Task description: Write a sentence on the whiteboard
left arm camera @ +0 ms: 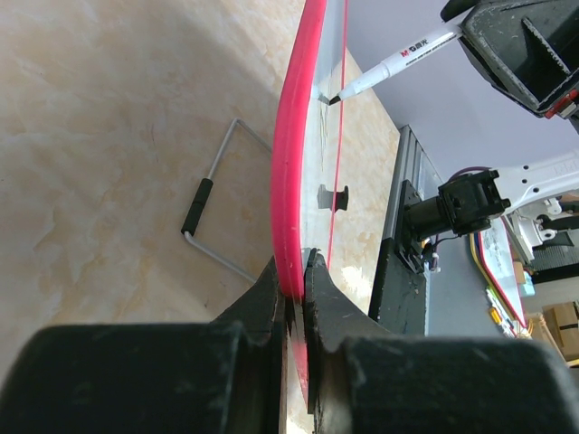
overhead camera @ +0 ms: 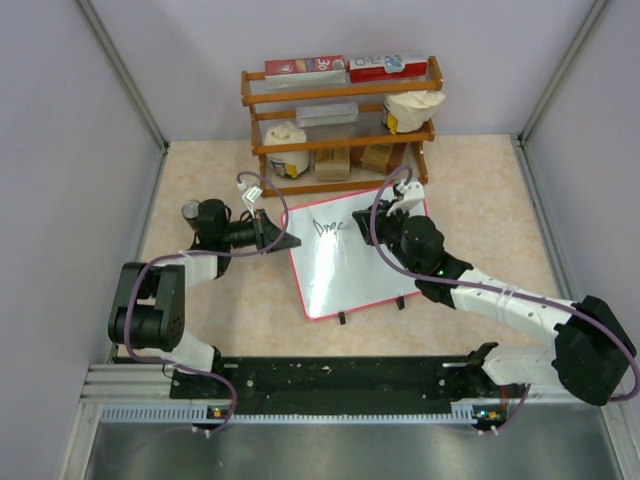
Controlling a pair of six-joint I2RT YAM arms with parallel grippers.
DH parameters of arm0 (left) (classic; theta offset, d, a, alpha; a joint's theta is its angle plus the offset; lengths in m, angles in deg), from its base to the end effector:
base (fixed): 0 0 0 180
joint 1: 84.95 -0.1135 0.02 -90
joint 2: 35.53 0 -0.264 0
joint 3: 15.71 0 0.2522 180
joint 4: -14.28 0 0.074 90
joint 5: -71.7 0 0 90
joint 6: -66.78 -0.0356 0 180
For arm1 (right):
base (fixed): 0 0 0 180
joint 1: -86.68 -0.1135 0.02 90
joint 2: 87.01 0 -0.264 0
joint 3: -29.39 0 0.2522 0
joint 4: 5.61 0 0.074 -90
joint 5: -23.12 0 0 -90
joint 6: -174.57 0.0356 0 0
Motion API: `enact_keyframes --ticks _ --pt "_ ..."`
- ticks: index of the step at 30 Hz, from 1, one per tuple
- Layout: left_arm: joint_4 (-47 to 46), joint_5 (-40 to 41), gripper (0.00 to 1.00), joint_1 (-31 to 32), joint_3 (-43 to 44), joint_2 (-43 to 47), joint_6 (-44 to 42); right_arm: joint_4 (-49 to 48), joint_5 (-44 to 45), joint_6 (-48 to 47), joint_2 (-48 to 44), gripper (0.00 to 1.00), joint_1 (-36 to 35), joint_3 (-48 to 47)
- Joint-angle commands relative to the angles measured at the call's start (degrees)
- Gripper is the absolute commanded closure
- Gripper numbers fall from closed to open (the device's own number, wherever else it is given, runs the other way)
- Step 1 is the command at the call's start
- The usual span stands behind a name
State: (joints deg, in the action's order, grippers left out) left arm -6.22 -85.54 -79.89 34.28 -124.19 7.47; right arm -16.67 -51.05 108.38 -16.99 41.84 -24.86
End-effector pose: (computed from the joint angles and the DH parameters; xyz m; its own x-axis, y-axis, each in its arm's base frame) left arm 0.2901 -0.0586 0.1925 -0.7300 -0.1336 -0.6703 0.6213 0.2790 -0.7322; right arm 0.2057 0.1908 0.2842 -0.2493 0.2998 -0.9208 -0.4208 0.8229 0.3818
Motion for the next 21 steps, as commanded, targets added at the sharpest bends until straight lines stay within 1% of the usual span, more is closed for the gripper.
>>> enact_keyframes --ticks 1,7,21 --pt "-0.54 1.41 1.0 1.18 -0.02 -0.98 -10.75 2.49 0.86 -0.43 -1.2 1.0 0.45 1.2" --pt "-0.46 1.41 1.0 1.18 -0.1 -0.99 -10.75 2.67 1.13 -0.96 -1.64 1.0 0.54 1.03" --pt "-0.37 1.5 1.0 1.18 0.07 -1.07 -10.83 1.97 4.91 -1.05 -2.08 1.0 0.89 0.15"
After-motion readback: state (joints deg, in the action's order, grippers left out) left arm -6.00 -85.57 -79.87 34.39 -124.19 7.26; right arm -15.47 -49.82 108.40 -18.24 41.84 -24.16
